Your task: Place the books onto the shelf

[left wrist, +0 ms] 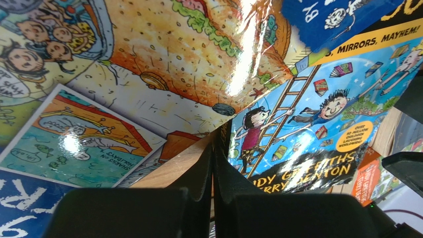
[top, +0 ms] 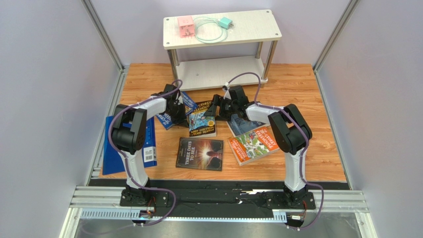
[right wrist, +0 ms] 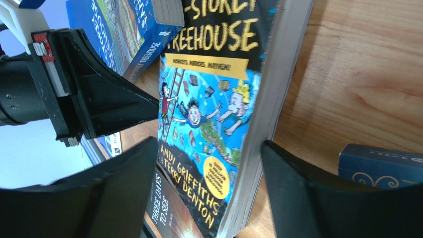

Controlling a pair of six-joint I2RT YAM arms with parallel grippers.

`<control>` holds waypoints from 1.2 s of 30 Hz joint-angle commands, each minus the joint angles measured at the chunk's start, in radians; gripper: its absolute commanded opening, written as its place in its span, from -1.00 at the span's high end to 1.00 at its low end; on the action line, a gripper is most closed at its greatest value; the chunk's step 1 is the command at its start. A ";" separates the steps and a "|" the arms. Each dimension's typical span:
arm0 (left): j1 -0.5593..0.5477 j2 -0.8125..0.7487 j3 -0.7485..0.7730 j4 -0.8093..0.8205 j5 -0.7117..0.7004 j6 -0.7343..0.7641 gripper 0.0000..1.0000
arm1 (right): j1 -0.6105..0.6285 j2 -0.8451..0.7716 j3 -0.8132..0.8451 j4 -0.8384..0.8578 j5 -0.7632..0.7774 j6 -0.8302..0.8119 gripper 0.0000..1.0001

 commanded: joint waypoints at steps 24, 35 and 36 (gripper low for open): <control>-0.081 0.024 0.095 0.019 0.041 -0.029 1.00 | 0.070 0.068 0.018 0.234 -0.262 0.124 0.64; -0.084 -0.395 -0.058 0.030 -0.128 0.057 -0.24 | 0.034 -0.134 0.046 -0.010 -0.176 -0.067 1.00; -0.082 -0.421 -0.081 0.040 -0.120 0.057 -0.30 | 0.030 -0.151 0.043 -0.001 -0.182 -0.064 1.00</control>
